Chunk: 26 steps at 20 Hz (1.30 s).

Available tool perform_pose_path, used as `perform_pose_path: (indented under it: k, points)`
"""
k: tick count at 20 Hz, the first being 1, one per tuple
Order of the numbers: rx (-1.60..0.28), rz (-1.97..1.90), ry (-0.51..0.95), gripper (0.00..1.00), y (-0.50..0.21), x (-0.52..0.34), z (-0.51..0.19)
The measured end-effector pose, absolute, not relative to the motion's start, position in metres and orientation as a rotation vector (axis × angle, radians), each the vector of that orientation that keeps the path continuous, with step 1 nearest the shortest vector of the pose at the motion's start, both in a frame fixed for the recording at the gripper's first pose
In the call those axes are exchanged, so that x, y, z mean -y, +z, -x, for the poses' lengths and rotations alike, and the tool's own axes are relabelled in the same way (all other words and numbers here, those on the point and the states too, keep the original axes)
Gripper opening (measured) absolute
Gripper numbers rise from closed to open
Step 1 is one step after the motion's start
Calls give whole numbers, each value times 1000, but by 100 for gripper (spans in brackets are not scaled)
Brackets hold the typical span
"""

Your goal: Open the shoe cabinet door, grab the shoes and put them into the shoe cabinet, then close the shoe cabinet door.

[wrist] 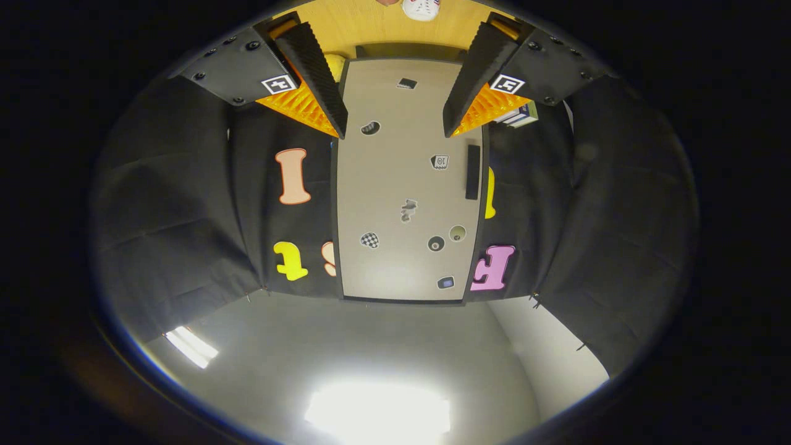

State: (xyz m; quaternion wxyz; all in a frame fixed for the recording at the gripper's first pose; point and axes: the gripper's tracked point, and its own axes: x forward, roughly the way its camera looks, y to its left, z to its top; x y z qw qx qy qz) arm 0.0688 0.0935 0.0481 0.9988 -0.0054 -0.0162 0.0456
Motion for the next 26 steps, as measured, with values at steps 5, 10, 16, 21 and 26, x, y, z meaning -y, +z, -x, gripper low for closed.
perform_pose_path:
  k: [5,10,16,21,26]
  points:
    - [53,4,129,98,64,-132,-121]
    - [61,-10,163,98,71,-164,-167]
    - [44,-47,206,98,66,-199,-221]
    - [21,-45,232,98,51,-227,-257]
    - [-41,-57,246,98,26,-249,-284]
